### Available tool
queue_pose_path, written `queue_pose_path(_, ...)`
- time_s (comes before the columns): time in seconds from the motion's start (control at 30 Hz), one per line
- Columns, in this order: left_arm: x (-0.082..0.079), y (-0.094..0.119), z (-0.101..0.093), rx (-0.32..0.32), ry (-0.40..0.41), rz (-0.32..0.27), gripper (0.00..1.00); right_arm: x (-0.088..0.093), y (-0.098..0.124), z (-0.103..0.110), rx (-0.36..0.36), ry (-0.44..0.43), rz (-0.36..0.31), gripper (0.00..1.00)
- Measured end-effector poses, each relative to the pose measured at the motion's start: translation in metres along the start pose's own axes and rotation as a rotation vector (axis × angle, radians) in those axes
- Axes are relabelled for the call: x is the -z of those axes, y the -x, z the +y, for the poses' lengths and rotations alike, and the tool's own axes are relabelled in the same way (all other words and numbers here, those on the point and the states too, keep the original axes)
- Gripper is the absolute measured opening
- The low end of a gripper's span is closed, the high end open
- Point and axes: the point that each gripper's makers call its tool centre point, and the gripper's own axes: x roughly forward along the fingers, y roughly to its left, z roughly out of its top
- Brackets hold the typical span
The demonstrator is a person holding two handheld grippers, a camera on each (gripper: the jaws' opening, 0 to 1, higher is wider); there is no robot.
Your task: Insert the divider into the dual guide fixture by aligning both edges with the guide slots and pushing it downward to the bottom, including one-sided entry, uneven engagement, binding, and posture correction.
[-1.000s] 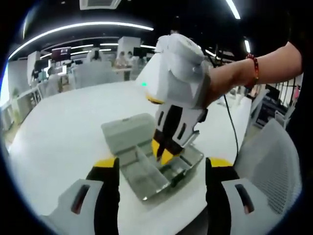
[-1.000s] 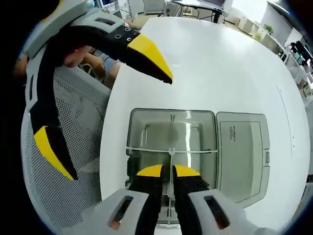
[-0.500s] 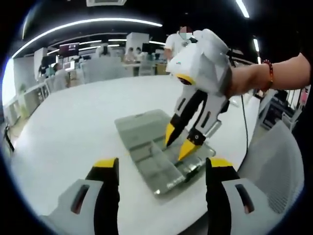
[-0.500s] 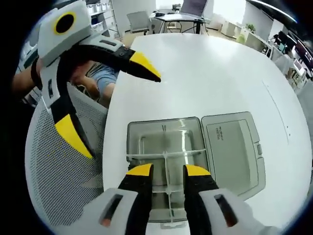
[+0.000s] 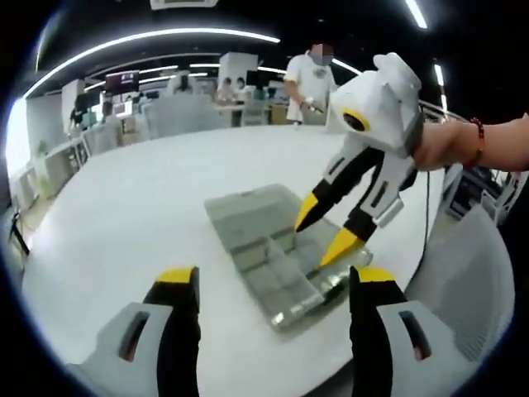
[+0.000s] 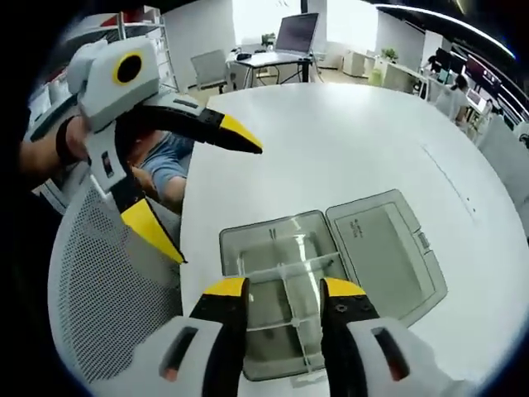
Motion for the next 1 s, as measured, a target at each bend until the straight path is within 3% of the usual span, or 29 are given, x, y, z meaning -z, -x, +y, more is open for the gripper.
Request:
queue_pose_path(0.13,-0.002,0.001,0.002,-0.005,-0.013,0.005,0.72,-0.003,0.009,-0.001,0.033,-0.017,-0.030,0.30)
queue_pose_path(0.27,-0.002,0.005,0.001,-0.007,-0.009,0.010,0.72,-0.009,0.020,-0.006,0.083,-0.075,-0.101,0.30)
queue_pose_path(0.47,0.006,0.013,0.004,-0.018,-0.010,0.035,0.73,-0.008,0.032,-0.002,0.136,-0.103,-0.142,0.30)
queue_pose_path(0.63,0.010,0.021,0.010,-0.021,-0.016,0.042,0.76,-0.011,0.035,0.003,0.154,-0.133,-0.182,0.35)
queue_pose_path(0.77,0.014,0.028,0.018,-0.027,-0.014,0.055,0.78,-0.020,0.038,0.005,0.167,-0.190,-0.253,0.38)
queue_pose_path(1.0,0.019,0.035,0.035,-0.057,0.027,0.043,0.83,-0.018,0.047,0.005,0.197,-0.220,-0.284,0.50)
